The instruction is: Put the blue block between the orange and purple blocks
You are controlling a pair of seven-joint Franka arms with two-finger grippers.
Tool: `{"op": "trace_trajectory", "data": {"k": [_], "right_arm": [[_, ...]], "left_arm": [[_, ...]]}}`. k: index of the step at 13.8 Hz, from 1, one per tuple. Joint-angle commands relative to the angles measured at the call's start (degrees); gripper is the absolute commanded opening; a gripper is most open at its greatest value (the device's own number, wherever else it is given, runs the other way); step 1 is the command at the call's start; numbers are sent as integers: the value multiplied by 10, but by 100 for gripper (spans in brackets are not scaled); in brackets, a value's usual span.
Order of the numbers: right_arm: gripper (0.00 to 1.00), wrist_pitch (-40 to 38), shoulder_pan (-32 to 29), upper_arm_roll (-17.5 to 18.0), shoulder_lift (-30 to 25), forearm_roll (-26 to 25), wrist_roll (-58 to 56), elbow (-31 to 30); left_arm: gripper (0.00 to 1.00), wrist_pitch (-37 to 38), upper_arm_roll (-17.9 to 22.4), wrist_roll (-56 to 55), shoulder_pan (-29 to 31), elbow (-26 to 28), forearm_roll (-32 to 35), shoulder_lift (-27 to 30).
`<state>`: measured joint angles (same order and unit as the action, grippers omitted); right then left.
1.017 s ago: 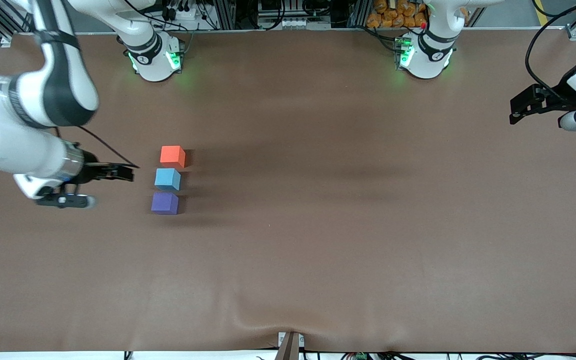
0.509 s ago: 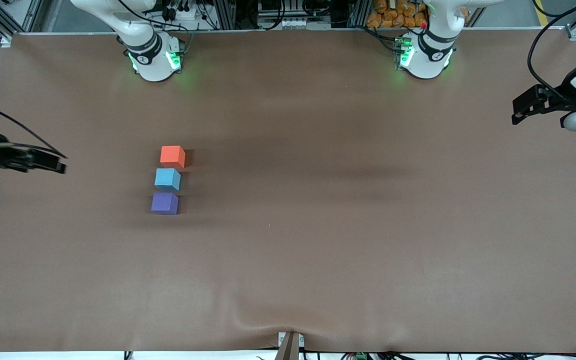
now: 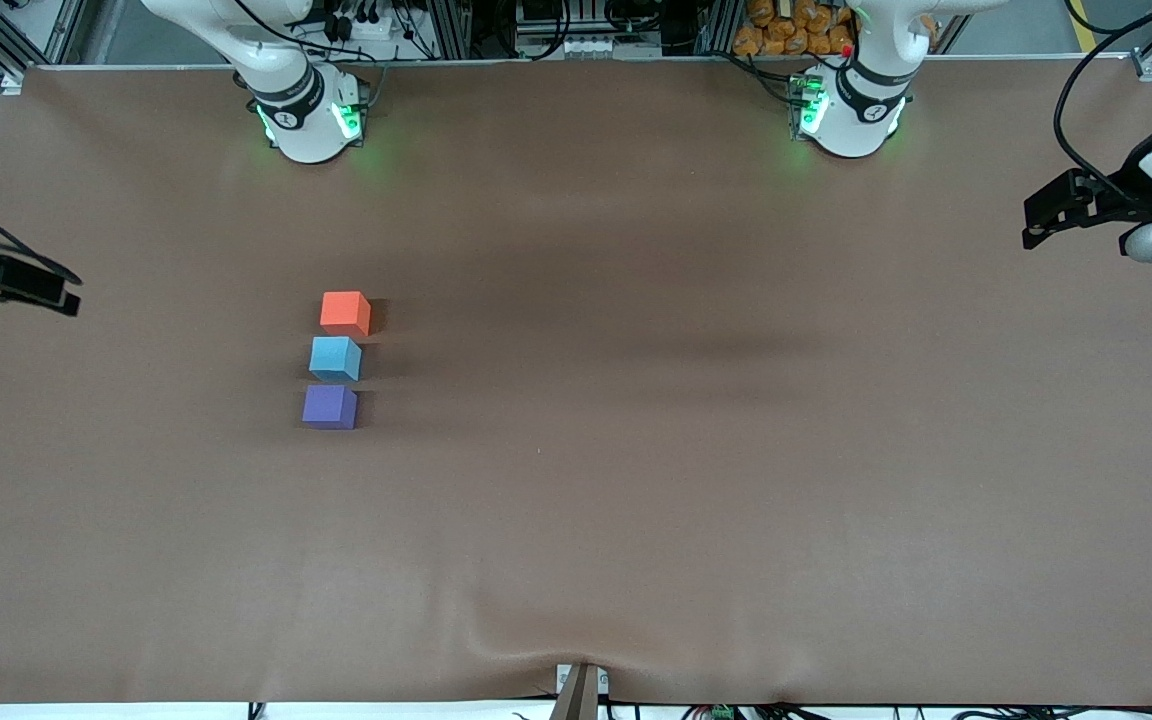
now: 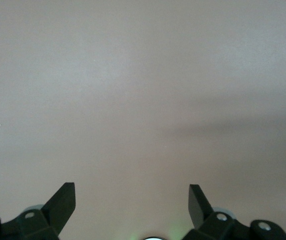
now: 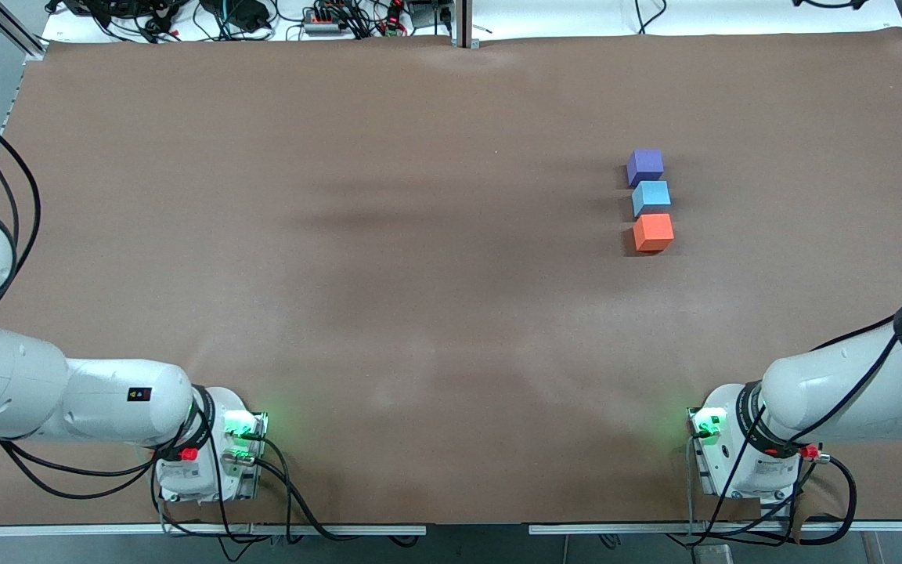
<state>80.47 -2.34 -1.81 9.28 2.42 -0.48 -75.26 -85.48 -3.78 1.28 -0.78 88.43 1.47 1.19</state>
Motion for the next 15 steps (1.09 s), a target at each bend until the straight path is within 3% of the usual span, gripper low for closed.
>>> {"op": "trace_trajectory", "data": {"k": [1,5,6,10,15], "right_arm": [[100,-3,-1,6,-76,-40,2,-57],[100,71,-2,10,-182,-51,8,-201],[100,74,-1,10,-185,-51,8,-207],[100,72,1,10,-153,-85,3,-148],[100,72,8,9,-131,-72,9,-121]], "left_arm": [[100,0,-5,5,3,0,-2,6],[100,0,-6,5,3,0,-2,6],[100,0,-5,5,4,0,-2,6],[100,0,-6,5,4,0,-2,5],[100,0,-6,4,3,0,-2,4]]}}
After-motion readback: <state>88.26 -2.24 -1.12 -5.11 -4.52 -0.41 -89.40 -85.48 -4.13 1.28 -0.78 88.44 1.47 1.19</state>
